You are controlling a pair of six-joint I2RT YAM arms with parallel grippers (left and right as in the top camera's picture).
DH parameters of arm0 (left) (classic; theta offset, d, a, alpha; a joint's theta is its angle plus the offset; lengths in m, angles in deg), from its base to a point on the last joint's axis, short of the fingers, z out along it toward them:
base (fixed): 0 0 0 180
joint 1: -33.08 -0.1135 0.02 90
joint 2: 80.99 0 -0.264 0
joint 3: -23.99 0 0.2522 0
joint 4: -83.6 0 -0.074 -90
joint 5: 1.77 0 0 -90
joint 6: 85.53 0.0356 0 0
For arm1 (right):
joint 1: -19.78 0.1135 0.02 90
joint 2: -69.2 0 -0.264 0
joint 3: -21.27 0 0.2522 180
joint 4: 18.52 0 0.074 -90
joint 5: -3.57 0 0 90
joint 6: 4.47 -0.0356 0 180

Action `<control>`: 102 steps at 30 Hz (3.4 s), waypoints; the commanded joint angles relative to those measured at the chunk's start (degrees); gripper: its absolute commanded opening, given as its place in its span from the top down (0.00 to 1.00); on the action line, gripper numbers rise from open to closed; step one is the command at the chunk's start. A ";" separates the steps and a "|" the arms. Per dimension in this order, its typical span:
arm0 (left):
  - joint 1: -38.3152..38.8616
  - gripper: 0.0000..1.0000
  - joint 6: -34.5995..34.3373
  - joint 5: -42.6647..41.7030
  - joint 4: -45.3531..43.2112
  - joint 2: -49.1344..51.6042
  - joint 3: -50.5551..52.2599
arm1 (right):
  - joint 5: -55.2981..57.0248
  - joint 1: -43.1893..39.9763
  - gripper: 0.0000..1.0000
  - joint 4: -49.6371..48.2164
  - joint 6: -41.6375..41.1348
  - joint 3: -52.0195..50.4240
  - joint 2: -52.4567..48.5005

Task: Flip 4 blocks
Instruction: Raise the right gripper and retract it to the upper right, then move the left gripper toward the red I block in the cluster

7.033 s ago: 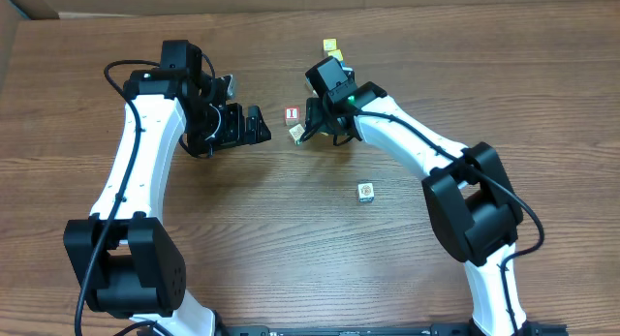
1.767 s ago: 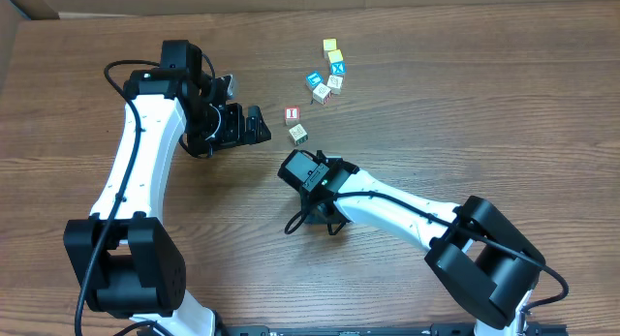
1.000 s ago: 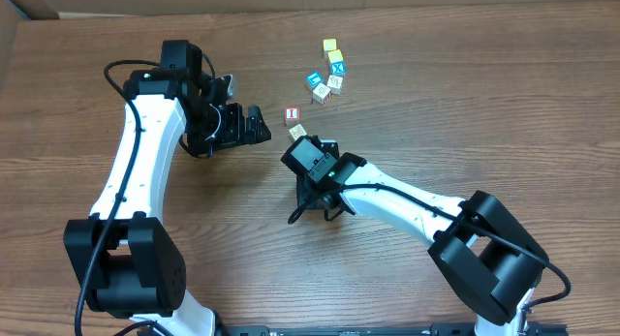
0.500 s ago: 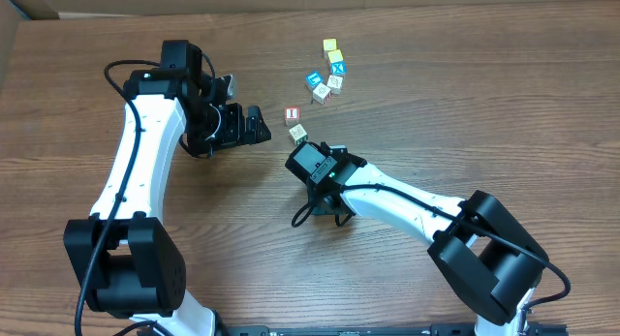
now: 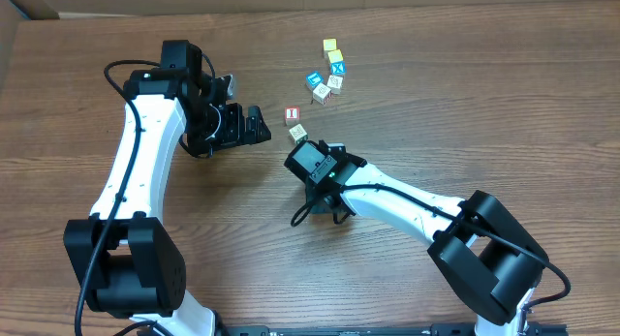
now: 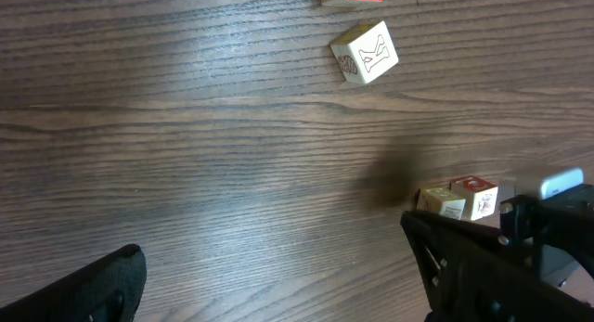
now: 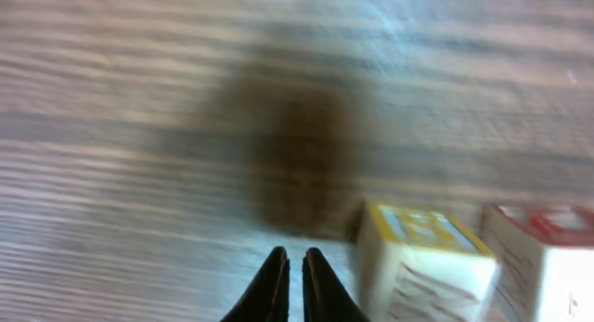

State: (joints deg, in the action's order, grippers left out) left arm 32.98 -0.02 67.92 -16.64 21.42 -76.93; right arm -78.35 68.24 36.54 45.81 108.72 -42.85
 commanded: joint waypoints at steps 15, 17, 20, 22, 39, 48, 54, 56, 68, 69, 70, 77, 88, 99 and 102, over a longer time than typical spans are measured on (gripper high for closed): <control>-0.26 0.00 -0.83 0.42 -0.07 0.76 -1.14 | 5.03 -0.20 0.87 3.48 2.10 0.50 -0.04; -0.26 0.00 -0.83 0.42 -0.09 0.76 -1.14 | 5.18 -0.22 0.86 3.43 2.21 0.50 -0.04; -0.26 0.00 -0.83 0.42 -0.09 0.76 -1.14 | 7.15 -0.24 0.86 4.07 2.29 0.50 -0.04; -0.26 0.00 -0.83 0.42 -0.09 0.76 -1.14 | 8.41 -0.24 0.86 4.59 2.25 0.50 -0.04; -0.26 0.00 -0.83 0.42 -0.07 0.76 -1.14 | 7.32 -1.70 0.76 7.69 2.73 10.08 2.62; -0.26 0.00 -0.83 0.42 -0.07 0.76 -1.14 | 7.32 -15.19 0.12 8.39 4.09 13.42 3.39; -0.26 0.00 -0.83 0.42 -0.07 0.76 -1.14 | 7.32 -27.28 0.00 11.21 5.70 13.33 3.39; -0.26 0.00 -0.83 0.42 -0.07 0.76 -1.14 | 7.30 -30.51 0.00 11.61 5.70 13.33 3.39; -0.26 0.00 -0.87 0.37 -0.48 0.76 -1.14 | 7.32 -41.27 0.00 11.32 5.70 13.33 3.39; -0.26 0.00 -0.87 0.35 -1.53 0.76 -1.14 | 7.30 -41.48 0.00 11.32 5.70 13.33 3.39; -0.26 0.00 -0.87 0.35 -2.67 0.76 -1.14 | 7.30 -41.57 0.00 11.32 5.68 13.33 3.39; 0.42 0.00 -12.15 -3.80 -4.98 0.94 -1.05 | 7.30 -41.57 0.00 11.32 5.68 13.33 3.39; 11.56 0.36 -21.42 9.38 -7.17 1.09 -0.07 | 7.30 -41.57 0.00 11.32 5.70 13.33 3.39; 21.46 0.00 -34.84 25.29 -13.14 1.70 0.07 | 7.30 -41.57 0.00 11.32 5.68 13.33 3.39; 21.66 0.00 -34.42 21.88 -16.46 1.95 0.04 | 7.30 -41.57 0.00 11.32 5.70 13.33 3.39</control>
State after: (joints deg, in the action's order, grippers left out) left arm 54.51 -30.82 88.25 -31.51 22.10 -76.91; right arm -71.20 26.63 47.97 51.10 121.23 -40.92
